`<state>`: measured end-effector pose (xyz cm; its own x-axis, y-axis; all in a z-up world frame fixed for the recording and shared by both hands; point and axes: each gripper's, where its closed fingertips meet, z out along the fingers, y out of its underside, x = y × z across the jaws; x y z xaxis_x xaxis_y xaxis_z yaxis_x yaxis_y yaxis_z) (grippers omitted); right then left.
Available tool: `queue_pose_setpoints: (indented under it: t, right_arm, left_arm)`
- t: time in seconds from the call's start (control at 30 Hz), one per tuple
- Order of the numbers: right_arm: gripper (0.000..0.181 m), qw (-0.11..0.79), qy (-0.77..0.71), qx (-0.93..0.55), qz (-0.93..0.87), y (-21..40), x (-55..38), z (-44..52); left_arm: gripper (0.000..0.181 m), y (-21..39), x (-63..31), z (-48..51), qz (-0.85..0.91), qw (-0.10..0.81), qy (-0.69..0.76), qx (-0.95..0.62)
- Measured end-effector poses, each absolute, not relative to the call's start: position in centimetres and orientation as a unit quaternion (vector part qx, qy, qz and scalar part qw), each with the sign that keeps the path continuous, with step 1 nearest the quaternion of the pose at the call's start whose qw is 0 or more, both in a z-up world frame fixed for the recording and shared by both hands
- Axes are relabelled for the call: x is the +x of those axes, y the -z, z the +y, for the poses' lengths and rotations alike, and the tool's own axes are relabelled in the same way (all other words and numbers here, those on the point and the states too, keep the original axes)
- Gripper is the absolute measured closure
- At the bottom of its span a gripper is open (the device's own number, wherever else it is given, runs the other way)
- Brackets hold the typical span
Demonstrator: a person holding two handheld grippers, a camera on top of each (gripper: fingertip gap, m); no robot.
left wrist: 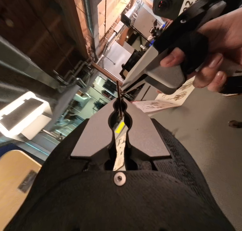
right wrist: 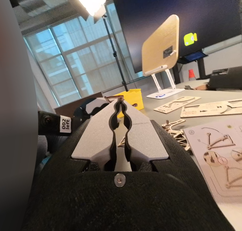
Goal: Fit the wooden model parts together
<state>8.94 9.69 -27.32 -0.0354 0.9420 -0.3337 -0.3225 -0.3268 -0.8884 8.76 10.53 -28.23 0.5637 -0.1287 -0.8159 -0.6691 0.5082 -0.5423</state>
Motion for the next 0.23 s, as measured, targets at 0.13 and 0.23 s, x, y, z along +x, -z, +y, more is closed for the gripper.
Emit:
queue_pose_setpoints:
  t: [0.13, 0.23]
  right_arm:
    - [0.181, 0.492, -0.665, -0.456, -0.328, 26.7, 9.1, 8.8]
    - [0.181, 0.509, -0.663, -0.427, -0.346, 26.1, 9.3, 8.2]
  left_arm:
    - [0.180, 27.4, 8.8, 9.7, 0.441, 0.759, -0.225, -0.423]
    - [0.180, 26.9, 9.0, 9.0, 0.443, 0.764, -0.233, -0.408]
